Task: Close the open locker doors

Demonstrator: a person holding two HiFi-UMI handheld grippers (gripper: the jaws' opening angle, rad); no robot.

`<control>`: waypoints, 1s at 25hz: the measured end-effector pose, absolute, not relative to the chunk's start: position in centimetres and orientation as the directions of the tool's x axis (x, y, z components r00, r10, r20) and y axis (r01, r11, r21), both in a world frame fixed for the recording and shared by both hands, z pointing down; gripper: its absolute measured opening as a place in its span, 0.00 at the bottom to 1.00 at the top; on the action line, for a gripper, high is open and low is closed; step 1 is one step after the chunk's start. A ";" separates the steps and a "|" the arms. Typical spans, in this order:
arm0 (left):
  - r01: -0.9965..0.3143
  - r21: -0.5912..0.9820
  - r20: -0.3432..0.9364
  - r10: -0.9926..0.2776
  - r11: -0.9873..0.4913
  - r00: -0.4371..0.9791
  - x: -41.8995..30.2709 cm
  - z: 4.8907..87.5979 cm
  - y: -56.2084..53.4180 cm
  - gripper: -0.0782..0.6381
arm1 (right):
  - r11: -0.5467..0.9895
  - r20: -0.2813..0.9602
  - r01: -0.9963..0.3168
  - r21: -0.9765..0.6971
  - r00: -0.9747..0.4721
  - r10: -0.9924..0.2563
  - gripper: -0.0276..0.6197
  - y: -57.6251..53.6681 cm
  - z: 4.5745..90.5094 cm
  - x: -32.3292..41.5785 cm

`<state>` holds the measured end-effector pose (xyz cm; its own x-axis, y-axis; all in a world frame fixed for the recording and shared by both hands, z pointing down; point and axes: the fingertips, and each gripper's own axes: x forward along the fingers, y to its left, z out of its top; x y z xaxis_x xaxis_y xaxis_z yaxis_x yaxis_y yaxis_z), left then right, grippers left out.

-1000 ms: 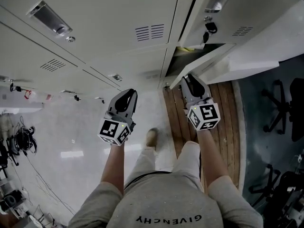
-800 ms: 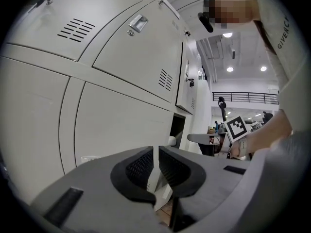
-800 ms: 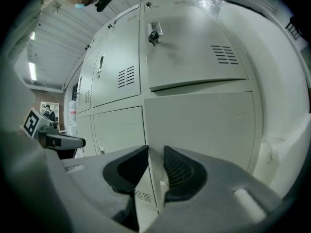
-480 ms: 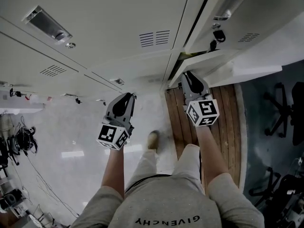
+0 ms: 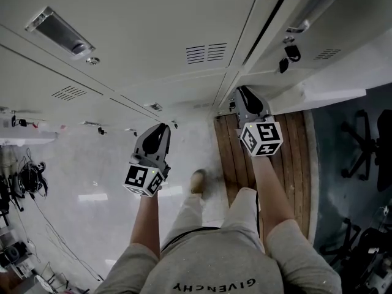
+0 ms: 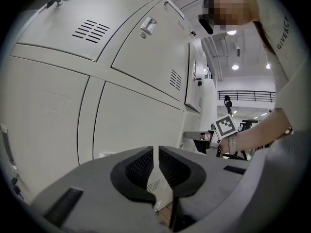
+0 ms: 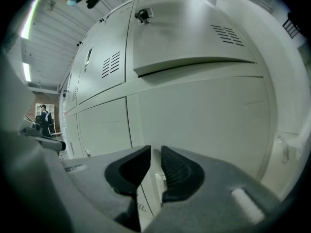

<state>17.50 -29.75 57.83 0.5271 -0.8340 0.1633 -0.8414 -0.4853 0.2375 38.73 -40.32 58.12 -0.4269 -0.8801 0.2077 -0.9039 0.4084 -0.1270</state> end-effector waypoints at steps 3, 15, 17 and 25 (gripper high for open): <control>-0.846 0.239 0.168 -0.838 -0.477 0.520 16.9 58.1 -29.6 0.15 | 0.398 0.207 -0.907 -0.136 -0.419 -0.884 0.14 -40.7 58.4 38.7; -0.856 0.243 0.177 -0.847 -0.456 0.502 15.6 58.7 -29.1 0.15 | 0.376 0.201 -0.913 -0.158 -0.403 -0.893 0.13 -41.4 58.6 38.6; -0.856 0.245 0.175 -0.848 -0.454 0.500 15.4 58.7 -29.0 0.15 | 0.377 0.203 -0.912 -0.159 -0.404 -0.892 0.13 -41.4 58.6 38.6; -0.862 0.233 0.161 -0.857 -0.450 0.490 13.9 58.0 -28.5 0.15 | 0.381 0.187 -0.911 -0.160 -0.407 -0.894 0.11 -40.7 57.6 38.1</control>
<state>13.89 -28.49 58.01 0.4900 -0.8568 0.1608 -0.8624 -0.4496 0.2326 38.09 -40.71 57.64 -0.4068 -0.8941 0.1870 -0.9107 0.3810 -0.1597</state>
